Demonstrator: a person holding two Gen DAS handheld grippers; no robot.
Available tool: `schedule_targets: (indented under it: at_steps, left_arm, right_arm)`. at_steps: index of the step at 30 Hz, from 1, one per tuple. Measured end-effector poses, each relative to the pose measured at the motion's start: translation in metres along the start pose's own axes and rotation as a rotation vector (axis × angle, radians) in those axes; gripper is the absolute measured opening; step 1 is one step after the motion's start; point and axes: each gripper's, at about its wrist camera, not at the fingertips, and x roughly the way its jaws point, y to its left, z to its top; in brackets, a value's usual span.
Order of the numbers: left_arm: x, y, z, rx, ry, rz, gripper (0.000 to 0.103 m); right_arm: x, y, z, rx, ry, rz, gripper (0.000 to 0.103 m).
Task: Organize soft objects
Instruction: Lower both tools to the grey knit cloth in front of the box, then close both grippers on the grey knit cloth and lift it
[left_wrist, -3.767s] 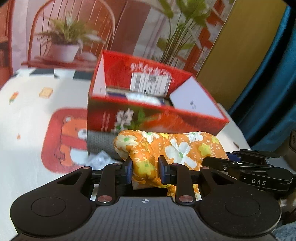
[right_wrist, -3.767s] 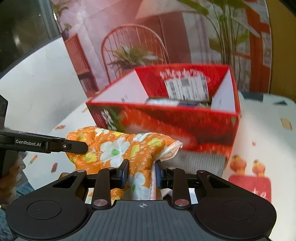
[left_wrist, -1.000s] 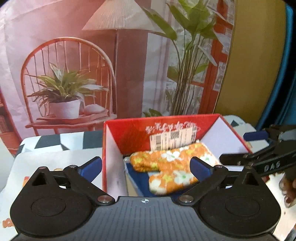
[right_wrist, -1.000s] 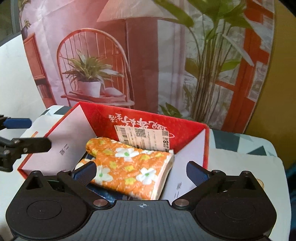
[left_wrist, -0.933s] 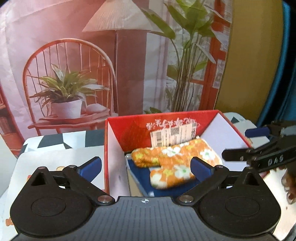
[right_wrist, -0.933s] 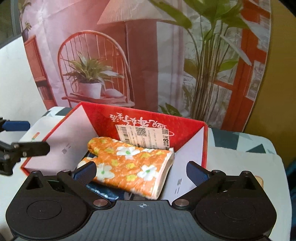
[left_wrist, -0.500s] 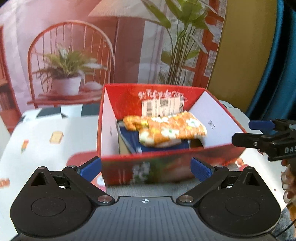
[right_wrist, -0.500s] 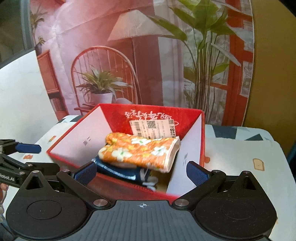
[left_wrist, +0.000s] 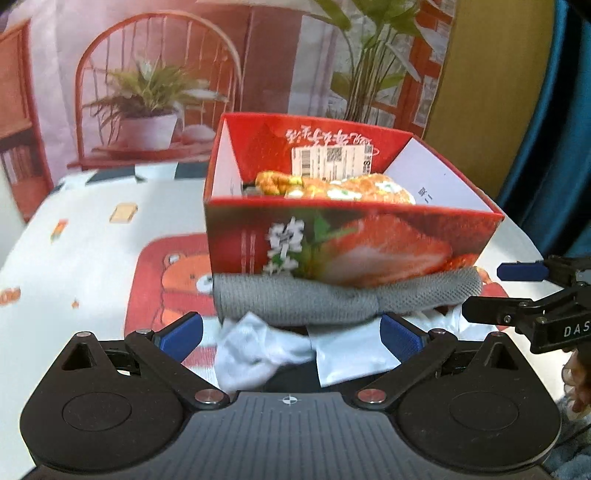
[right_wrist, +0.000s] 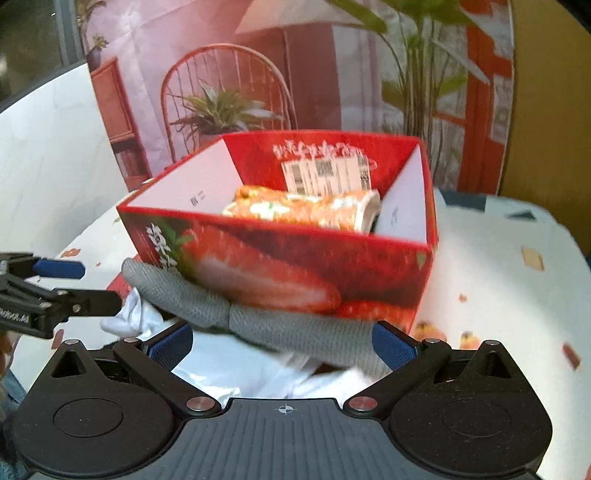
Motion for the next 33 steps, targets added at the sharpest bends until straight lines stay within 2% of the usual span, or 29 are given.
schedule_targets:
  at_steps: [7, 17, 22, 24, 28, 30, 33]
  left_arm:
    - [0.000, 0.015, -0.016, -0.140, 0.007, -0.048, 0.102]
    - [-0.003, 0.017, -0.024, -0.155, -0.023, -0.024, 0.096]
    - [-0.003, 0.025, -0.013, -0.132, -0.045, 0.016, 0.093]
    - [0.000, 0.030, -0.007, -0.130, -0.047, 0.027, 0.089]
    - [0.012, 0.040, 0.007, -0.134, -0.032, 0.047, 0.085]
    - [0.022, 0.045, 0.014, -0.154, -0.019, 0.043, 0.082]
    - [0.038, 0.051, 0.020, -0.183, 0.014, 0.020, 0.078]
  right_arm:
    - [0.003, -0.006, -0.019, 0.051, 0.039, 0.000, 0.103]
    - [0.002, -0.007, -0.031, 0.066, 0.035, -0.010, 0.102]
    - [0.001, -0.016, -0.028, 0.076, 0.000, -0.027, 0.102]
    - [0.002, -0.020, -0.025, 0.076, -0.016, -0.032, 0.102]
    - [0.009, -0.035, -0.021, 0.106, -0.046, -0.041, 0.097]
    - [0.016, -0.044, -0.018, 0.137, -0.061, -0.055, 0.096]
    - [0.026, -0.055, -0.017, 0.199, -0.066, -0.049, 0.088]
